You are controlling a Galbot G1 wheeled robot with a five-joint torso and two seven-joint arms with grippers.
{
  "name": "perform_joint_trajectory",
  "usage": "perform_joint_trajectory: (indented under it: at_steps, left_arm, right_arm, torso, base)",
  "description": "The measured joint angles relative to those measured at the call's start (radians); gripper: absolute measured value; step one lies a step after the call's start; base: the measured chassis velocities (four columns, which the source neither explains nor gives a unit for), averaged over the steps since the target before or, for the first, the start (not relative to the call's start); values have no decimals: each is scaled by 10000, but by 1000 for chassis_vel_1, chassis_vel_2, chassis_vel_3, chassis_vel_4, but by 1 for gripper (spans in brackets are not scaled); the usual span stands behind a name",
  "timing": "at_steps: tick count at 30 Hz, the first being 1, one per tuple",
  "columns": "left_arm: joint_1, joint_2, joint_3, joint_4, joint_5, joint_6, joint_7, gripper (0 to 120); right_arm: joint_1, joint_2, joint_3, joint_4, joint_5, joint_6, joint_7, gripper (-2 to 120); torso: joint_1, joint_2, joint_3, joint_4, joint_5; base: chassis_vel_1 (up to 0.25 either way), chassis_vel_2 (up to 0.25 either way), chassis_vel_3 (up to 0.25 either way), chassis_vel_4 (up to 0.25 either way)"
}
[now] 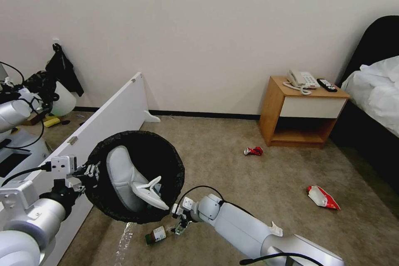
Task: Pick up the trash bin, then pick up the garbage from the floor and place it into the trash bin.
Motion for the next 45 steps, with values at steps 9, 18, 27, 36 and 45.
perform_joint_trajectory:
  at_steps: [9, 18, 27, 36, 45]
  left_arm:
    - [-11, -12, 34, -5, 9, -2, -2, 4]
    - [-6, -52, 56, -21, 31, -2, -8, 4]
    - [-25, -67, 89, -29, 40, -4, -17, 4]
    - [-14, -45, 68, -38, 24, -3, -16, 4]
    - [-8, -49, 44, -46, 7, -3, -16, 4]
  right_arm:
    - [35, 402, 215, -496, -4, -138, -192, 62]
    - [93, 462, 369, -673, 140, -378, -268, 29]
    - [153, 415, 463, -725, 153, -371, -288, 1]
    - [159, 438, 532, -768, 172, -381, -278, 0]
    - [127, 237, 520, -555, 338, -407, -265, 0]
  torso:
    - [0, 0, 0, 0, 0]
    - [0, 0, -1, 0, 0]
    - [0, 0, -1, 1, 2]
    - [0, 1, 0, 0, 0]
    - [0, 0, 0, 0, 0]
  base:
    - [0, 0, 0, 0]
    - [0, 0, 0, 0]
    - [0, 0, 0, 0]
    - [0, 0, 0, 0]
    - [0, 0, 0, 0]
